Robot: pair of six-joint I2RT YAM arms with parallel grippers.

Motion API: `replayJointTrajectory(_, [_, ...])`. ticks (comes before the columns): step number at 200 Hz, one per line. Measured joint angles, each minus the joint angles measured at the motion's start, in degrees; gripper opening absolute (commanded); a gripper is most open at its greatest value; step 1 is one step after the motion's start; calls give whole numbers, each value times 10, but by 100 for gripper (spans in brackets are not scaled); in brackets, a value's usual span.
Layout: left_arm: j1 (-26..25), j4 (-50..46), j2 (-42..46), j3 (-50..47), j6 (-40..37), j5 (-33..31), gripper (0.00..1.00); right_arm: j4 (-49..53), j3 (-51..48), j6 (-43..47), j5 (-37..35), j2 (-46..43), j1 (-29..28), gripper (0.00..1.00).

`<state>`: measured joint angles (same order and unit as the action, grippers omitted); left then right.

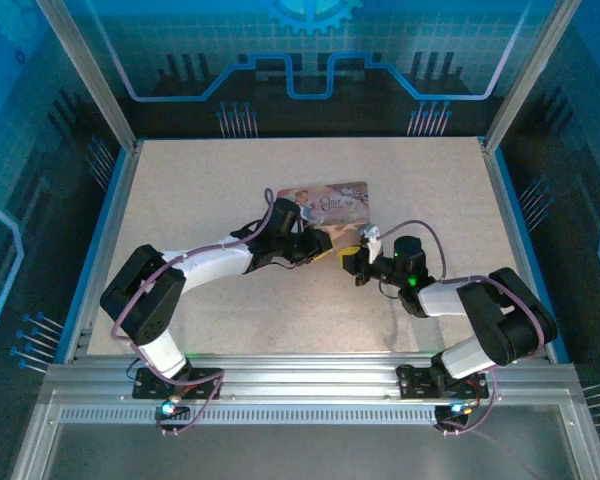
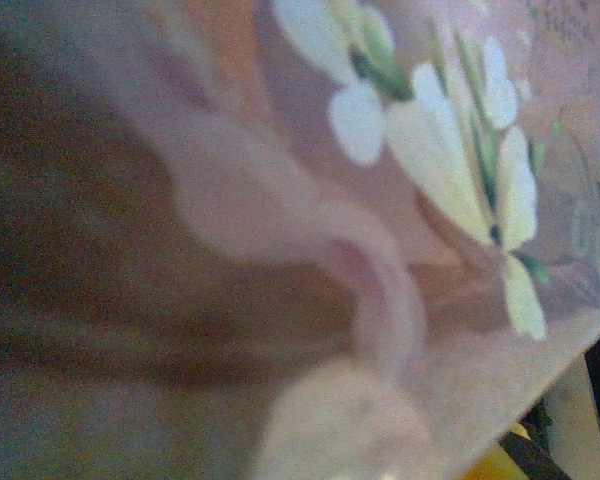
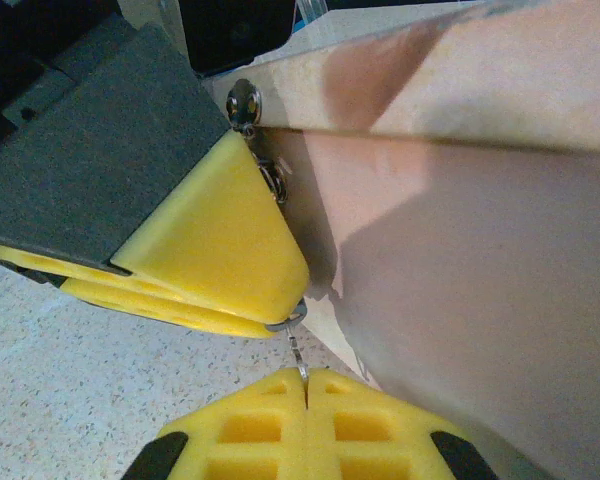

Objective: Unlock a padlock with a key

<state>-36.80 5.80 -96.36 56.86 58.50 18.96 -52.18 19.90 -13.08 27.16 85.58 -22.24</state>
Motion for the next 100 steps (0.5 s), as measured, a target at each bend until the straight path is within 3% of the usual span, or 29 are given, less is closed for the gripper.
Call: replayJointTrajectory(100, [9, -1, 3, 1, -1, 0, 7, 3, 37, -11, 21, 28, 0, 2])
